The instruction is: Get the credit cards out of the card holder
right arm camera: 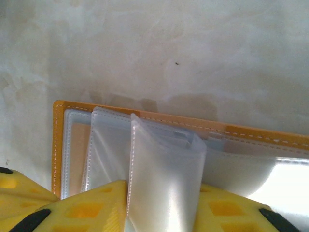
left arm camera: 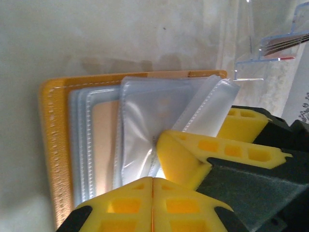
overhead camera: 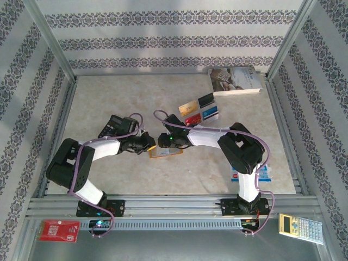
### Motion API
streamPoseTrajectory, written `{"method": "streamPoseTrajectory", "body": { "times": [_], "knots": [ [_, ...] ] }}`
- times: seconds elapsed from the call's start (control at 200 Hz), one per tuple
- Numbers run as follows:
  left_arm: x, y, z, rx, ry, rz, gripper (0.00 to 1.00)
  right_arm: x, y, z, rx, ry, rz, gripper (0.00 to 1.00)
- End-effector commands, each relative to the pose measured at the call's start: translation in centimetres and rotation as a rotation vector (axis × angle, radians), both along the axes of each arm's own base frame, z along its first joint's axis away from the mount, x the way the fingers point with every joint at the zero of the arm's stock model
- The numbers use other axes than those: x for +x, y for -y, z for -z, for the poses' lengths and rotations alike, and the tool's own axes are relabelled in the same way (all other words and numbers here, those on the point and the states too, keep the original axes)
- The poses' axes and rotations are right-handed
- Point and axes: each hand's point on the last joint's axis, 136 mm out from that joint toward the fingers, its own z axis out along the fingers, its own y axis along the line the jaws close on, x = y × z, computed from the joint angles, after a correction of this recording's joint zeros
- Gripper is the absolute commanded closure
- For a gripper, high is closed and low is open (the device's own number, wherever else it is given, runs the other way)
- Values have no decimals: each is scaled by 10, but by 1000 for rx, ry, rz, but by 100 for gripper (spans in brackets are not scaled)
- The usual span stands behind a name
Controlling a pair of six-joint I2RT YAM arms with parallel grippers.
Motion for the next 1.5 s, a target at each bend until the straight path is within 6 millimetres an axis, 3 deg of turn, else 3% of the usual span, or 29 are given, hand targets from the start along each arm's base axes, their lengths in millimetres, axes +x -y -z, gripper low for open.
{"method": "streamPoseTrajectory", "body": {
  "times": [0.0, 0.235, 0.44, 0.754, 1.024, 1.134, 1.304, 1.494],
  "knots": [
    [11, 14, -13, -55, 46, 15, 94, -3, 7, 0, 3, -15, 11, 67],
    [9, 15, 5, -25, -13, 10, 98, -3, 7, -1, 10, -12, 16, 67],
    [0, -1, 26, 86, -93, -18, 100, 0, 11, -4, -8, 4, 30, 66],
    [-7, -12, 34, 168, -126, -13, 100, 6, 43, -12, -174, 64, 103, 60],
    [-2, -6, 19, 145, -93, 11, 100, 11, 89, -33, -271, 138, 252, 57],
    [4, -1, -2, 109, -45, 19, 91, 14, 98, -50, -229, 184, 287, 57],
    [11, -3, -34, 105, 30, -2, 67, 18, 80, -84, -6, 225, 232, 57],
    [11, -16, -44, 164, 71, -35, 58, 12, 47, -89, 231, 136, 131, 59]
  ]
}}
